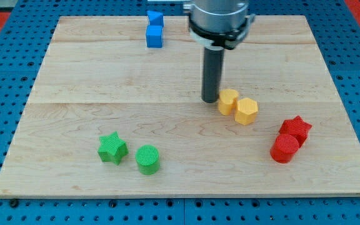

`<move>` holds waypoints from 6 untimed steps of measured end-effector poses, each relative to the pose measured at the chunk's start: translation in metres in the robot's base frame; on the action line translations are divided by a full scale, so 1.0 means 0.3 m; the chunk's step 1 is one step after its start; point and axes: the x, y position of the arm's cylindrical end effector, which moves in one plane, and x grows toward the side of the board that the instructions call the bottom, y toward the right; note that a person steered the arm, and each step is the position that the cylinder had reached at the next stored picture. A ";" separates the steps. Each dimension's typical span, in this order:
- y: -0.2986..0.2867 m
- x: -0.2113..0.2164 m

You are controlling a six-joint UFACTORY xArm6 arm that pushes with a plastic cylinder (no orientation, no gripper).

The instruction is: Move your arm to green star

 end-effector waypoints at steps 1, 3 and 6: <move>-0.042 0.104; -0.727 0.169; -0.692 0.499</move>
